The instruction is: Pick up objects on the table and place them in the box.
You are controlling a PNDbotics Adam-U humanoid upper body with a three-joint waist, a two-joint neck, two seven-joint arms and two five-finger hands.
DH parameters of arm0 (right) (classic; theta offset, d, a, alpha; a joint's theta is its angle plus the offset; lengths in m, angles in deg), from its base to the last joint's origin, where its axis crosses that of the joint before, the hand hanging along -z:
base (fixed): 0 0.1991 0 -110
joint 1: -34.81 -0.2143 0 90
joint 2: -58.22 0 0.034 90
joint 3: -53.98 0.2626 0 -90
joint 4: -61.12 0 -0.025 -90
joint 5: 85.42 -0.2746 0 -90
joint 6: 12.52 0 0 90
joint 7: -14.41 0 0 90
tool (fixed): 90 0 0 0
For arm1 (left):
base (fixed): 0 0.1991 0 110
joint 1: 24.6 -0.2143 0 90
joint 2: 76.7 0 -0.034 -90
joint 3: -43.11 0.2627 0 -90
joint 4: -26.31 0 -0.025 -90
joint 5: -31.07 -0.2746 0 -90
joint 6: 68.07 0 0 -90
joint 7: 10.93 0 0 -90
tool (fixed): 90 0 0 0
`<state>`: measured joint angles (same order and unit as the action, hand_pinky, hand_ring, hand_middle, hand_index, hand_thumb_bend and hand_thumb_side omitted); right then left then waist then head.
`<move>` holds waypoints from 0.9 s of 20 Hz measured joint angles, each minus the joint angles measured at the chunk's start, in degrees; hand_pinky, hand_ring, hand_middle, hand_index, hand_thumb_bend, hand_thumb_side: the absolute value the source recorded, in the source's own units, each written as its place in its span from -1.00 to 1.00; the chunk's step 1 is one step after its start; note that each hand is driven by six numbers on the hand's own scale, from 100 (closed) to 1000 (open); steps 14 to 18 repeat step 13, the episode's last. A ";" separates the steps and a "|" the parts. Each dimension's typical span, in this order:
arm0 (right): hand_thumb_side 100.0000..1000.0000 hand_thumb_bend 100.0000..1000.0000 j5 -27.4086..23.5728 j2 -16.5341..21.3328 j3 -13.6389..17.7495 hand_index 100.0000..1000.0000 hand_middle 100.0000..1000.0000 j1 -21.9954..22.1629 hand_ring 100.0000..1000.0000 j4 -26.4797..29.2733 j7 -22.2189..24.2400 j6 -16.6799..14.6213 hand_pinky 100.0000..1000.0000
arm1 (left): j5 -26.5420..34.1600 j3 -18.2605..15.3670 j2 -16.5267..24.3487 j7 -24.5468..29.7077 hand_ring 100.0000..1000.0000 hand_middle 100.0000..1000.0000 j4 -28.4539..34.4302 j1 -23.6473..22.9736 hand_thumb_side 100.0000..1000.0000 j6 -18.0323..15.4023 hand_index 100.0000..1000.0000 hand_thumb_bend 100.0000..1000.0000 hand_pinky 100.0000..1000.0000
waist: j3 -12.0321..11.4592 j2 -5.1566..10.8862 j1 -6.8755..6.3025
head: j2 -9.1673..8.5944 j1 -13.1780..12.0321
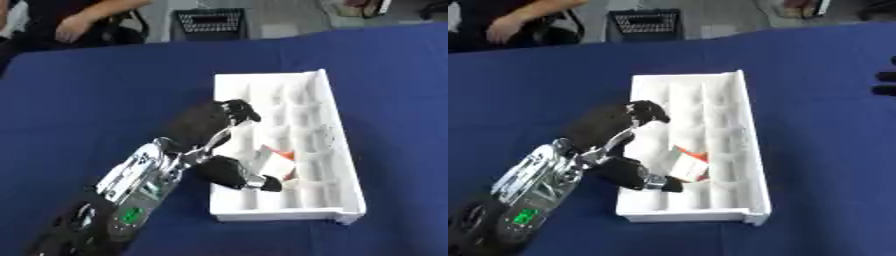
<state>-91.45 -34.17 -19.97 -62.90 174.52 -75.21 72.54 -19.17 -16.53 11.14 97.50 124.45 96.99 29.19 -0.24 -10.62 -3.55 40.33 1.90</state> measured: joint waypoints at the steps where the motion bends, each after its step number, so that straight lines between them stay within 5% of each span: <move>1: 0.99 -1.00 0.00 0.00 0.00 0.60 0.34 0.00 0.26 0.00 0.00 0.00 0.15 | -0.01 -0.08 0.00 0.02 0.63 0.65 0.01 0.00 0.65 0.01 0.73 1.00 0.79 | 0.00 0.00 0.00 | 0.00 0.00; 6: 0.99 -1.00 0.00 0.00 0.03 0.60 0.34 0.00 0.26 0.00 -0.01 0.00 0.15 | 0.02 -1.76 0.08 -0.75 0.63 0.64 1.28 -0.56 0.61 0.65 0.73 1.00 0.78 | -0.14 0.00 0.00 | -0.04 0.00; 7: 0.99 -1.00 0.00 0.00 0.04 0.60 0.34 0.00 0.26 0.00 -0.02 -0.01 0.15 | 0.13 -2.66 0.26 -1.43 0.62 0.63 1.92 -0.92 0.68 1.18 0.73 0.81 0.78 | -0.28 0.00 0.00 | -0.04 0.01; 8: 0.99 -1.00 0.00 0.00 0.05 0.60 0.34 0.00 0.26 0.00 -0.04 -0.01 0.15 | 0.46 -3.84 0.79 -2.29 0.63 0.63 2.87 -1.31 0.57 1.86 0.73 1.00 0.78 | -0.37 0.00 0.00 | -0.05 0.02; 13: 0.99 -1.00 0.06 0.00 0.17 0.60 0.34 0.02 0.26 0.00 -0.39 -0.05 0.15 | 5.31 -11.28 5.50 -7.39 0.63 0.62 9.76 -3.89 0.48 6.82 0.72 1.00 0.78 | -0.97 0.00 0.00 | -0.12 0.16; 18: 0.99 -1.00 0.06 0.00 0.17 0.60 0.34 0.02 0.26 0.00 -0.39 -0.05 0.15 | 5.31 -11.28 5.50 -7.39 0.63 0.62 9.76 -3.89 0.48 6.82 0.72 1.00 0.78 | -0.97 0.00 0.00 | -0.12 0.16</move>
